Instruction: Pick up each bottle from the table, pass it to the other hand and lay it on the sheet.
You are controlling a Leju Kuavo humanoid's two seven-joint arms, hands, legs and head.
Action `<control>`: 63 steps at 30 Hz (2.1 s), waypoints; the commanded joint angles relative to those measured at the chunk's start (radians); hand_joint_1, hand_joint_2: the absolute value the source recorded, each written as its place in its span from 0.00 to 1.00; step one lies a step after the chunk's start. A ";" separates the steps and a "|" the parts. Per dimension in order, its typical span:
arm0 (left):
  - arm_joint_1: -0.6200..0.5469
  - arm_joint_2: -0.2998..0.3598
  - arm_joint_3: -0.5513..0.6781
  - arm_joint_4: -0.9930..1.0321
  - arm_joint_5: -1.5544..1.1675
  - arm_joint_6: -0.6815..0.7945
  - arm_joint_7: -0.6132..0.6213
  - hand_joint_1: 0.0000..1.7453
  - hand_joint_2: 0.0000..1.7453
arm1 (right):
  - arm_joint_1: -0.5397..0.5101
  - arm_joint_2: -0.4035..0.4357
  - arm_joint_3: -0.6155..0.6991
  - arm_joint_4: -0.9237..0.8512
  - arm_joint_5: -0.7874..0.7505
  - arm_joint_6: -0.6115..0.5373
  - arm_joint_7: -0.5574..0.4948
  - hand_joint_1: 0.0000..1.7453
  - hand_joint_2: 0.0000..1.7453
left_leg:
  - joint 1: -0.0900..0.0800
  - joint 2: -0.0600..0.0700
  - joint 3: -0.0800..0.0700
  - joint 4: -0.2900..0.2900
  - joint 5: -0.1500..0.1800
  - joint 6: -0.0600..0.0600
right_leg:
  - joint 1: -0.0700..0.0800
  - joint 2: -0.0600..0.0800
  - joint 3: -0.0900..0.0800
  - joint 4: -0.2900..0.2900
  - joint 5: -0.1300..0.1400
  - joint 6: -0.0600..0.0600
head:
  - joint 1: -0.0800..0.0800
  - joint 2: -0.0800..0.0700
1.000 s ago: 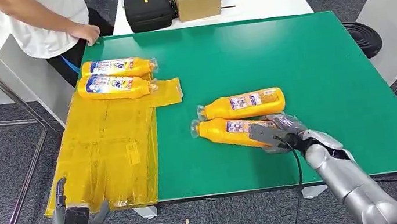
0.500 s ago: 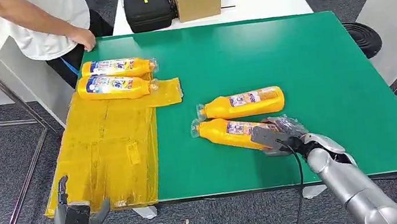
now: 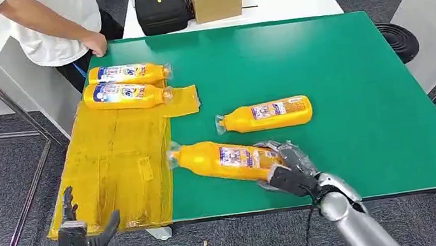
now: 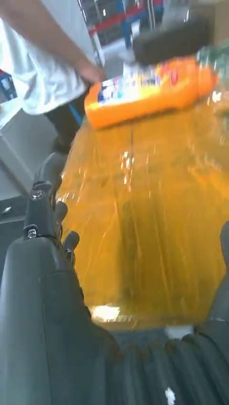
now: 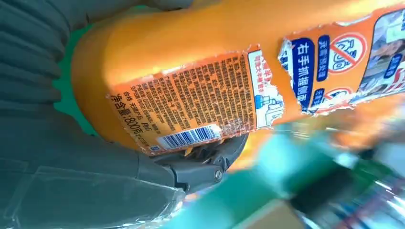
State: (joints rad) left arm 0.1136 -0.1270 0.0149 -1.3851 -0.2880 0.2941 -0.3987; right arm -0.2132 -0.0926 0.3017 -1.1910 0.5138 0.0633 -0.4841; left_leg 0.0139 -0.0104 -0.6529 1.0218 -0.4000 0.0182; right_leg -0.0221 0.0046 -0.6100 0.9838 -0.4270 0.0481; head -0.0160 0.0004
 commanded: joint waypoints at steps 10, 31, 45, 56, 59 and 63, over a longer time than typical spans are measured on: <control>-0.155 0.072 -0.077 0.107 0.536 -0.456 0.010 0.00 1.00 | -0.010 0.207 -0.127 0.006 -0.087 -0.016 -0.169 1.00 1.00 | 0.000 0.000 0.006 -0.001 -0.001 0.000 | -0.001 -0.002 0.007 -0.001 -0.001 -0.003 | 0.000 0.000; -0.288 0.110 -0.211 0.291 0.697 -0.911 0.067 0.00 1.00 | -0.065 0.227 -0.090 0.158 -0.077 0.048 -0.209 1.00 1.00 | 0.000 0.001 0.005 -0.001 0.000 0.001 | 0.000 0.000 0.006 -0.001 0.000 -0.002 | 0.000 0.000; -0.324 0.108 -0.274 0.294 0.641 -0.937 0.037 0.00 1.00 | -0.114 0.225 -0.032 0.260 -0.121 0.066 -0.214 1.00 1.00 | 0.000 0.001 0.007 -0.001 -0.001 0.001 | 0.000 0.000 0.007 -0.001 -0.001 -0.002 | 0.000 0.000; -0.360 0.099 -0.305 0.291 0.632 -0.953 0.026 0.00 1.00 | -0.118 0.230 -0.010 0.318 -0.138 0.085 -0.214 1.00 1.00 | 0.000 0.001 0.006 0.000 -0.001 0.001 | 0.000 -0.001 0.007 0.000 -0.001 -0.002 | 0.000 0.000; -0.364 0.097 -0.309 0.294 0.630 -0.947 0.025 0.00 1.00 | -0.119 0.232 0.005 0.339 -0.140 0.095 -0.214 1.00 1.00 | 0.000 0.001 0.006 -0.001 -0.001 0.001 | 0.000 -0.001 0.007 -0.001 -0.001 -0.002 | 0.000 0.000; -0.375 0.088 -0.313 0.315 0.622 -0.928 0.024 0.00 1.00 | -0.127 0.240 0.034 0.365 -0.151 0.102 -0.214 1.00 1.00 | 0.000 0.001 0.005 -0.001 -0.001 0.001 | 0.000 -0.001 0.006 -0.001 -0.001 -0.002 | 0.000 0.000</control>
State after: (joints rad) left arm -0.2068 -0.0408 -0.2602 -1.1444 0.3445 -0.6535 -0.3761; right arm -0.2846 0.1453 0.2735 -0.9518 0.3765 0.1522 -0.6954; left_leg 0.0134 -0.0107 -0.6532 1.0220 -0.3985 0.0191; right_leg -0.0232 0.0044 -0.6096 0.9843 -0.4261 0.0487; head -0.0156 0.0004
